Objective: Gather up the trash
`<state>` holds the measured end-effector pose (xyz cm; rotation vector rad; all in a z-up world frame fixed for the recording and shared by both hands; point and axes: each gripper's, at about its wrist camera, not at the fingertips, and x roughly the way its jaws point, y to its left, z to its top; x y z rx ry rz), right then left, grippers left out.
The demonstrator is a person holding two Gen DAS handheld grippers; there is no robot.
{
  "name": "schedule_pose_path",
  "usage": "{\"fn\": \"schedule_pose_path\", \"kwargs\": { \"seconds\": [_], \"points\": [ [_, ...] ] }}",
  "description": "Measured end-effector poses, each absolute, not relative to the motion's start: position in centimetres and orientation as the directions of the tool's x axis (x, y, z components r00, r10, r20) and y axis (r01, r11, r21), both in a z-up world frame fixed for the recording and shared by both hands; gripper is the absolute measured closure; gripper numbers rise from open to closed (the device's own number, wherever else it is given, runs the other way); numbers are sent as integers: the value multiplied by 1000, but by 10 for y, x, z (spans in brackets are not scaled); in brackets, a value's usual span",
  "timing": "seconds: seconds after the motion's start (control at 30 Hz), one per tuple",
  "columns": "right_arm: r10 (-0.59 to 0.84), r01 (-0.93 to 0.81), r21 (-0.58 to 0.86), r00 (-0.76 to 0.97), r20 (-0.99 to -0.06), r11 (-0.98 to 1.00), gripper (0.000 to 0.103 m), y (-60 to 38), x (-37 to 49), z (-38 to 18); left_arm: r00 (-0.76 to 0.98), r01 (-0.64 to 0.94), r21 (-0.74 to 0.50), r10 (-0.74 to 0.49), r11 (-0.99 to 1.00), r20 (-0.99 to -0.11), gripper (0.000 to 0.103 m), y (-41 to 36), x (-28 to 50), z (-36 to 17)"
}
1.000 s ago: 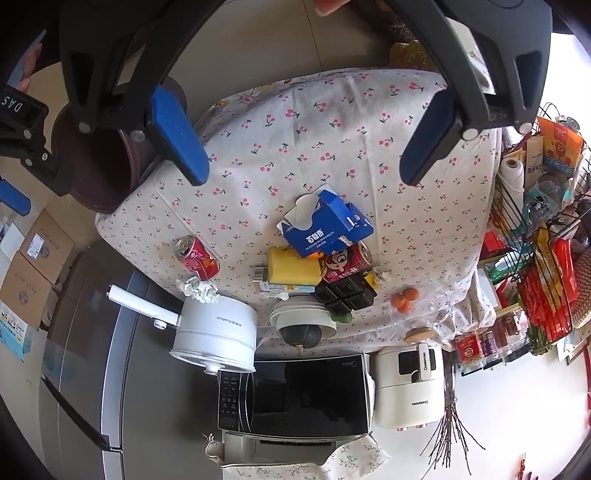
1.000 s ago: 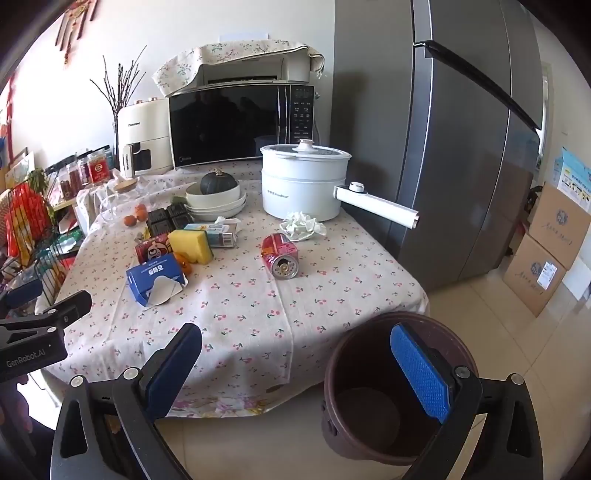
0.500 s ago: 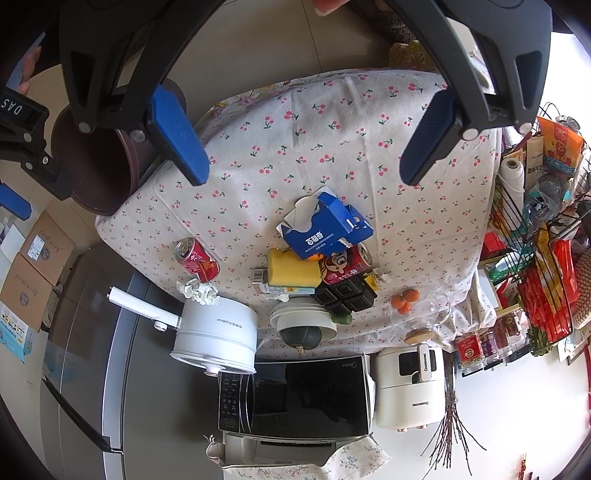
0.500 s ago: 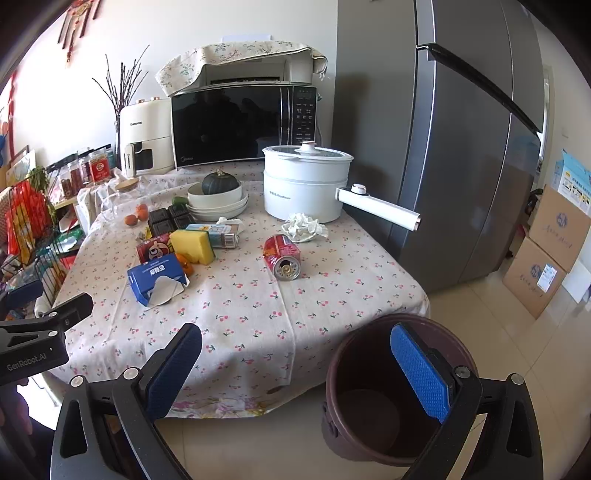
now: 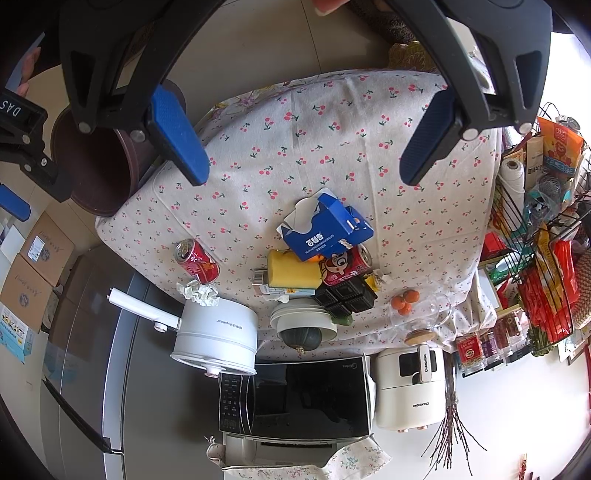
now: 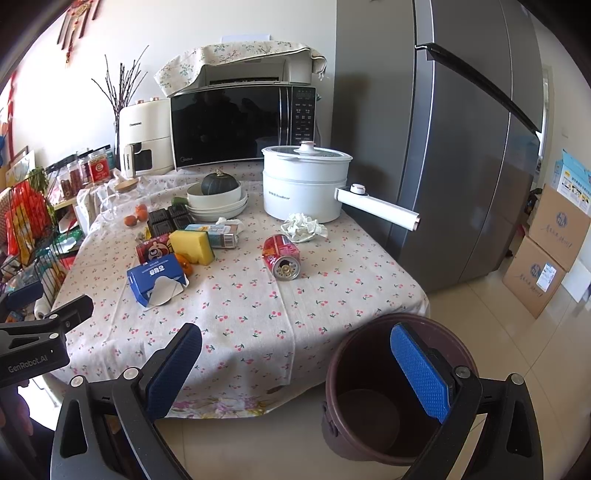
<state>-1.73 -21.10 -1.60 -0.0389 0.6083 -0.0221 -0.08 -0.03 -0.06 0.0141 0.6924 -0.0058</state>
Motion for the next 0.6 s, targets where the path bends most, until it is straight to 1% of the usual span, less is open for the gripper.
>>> {"fn": "schedule_pose_path", "kwargs": {
  "seconds": [0.6],
  "points": [
    [-33,10,-44,820,-571,999,0,-211,-17,-17,768,10,12,0,1000,-641,0,0,-2,0]
  ]
}}
